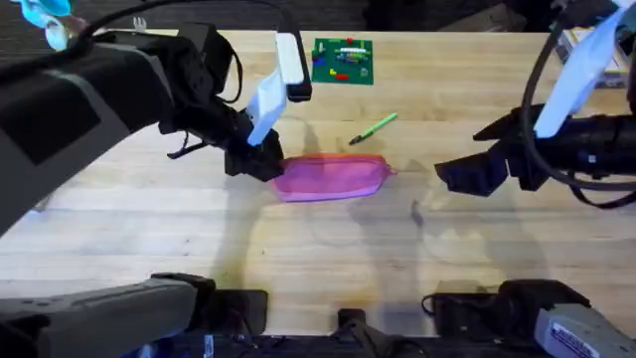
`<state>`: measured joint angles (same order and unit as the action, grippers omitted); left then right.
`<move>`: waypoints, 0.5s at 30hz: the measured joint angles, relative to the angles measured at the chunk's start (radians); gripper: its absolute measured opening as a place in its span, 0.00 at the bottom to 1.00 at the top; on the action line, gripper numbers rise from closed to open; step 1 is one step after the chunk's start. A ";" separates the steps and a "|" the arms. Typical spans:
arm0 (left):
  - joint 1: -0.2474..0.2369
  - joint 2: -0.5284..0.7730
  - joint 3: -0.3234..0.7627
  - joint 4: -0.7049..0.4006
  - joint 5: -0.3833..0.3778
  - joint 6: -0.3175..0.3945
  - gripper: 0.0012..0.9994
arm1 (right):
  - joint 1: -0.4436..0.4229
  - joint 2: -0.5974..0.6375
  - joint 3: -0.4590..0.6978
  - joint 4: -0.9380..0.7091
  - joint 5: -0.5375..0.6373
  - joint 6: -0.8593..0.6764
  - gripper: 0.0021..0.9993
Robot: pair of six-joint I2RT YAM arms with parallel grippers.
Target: Unzip the bag, pick up the pens from the table one at a time and place them inside, then zip the bag closed.
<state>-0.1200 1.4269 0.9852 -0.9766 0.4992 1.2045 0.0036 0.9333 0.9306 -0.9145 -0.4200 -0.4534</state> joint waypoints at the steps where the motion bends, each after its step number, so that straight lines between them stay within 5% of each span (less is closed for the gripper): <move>1: 0.000 0.000 0.000 0.000 0.000 0.000 0.04 | 0.000 0.000 0.000 0.004 0.000 0.000 1.00; 15: 0.000 0.000 0.000 0.000 0.000 0.000 0.04 | 0.000 0.000 0.000 0.017 -0.026 0.000 1.00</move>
<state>-0.1200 1.4269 0.9852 -0.9764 0.4992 1.2045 0.0036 0.9333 0.9306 -0.8974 -0.4464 -0.4534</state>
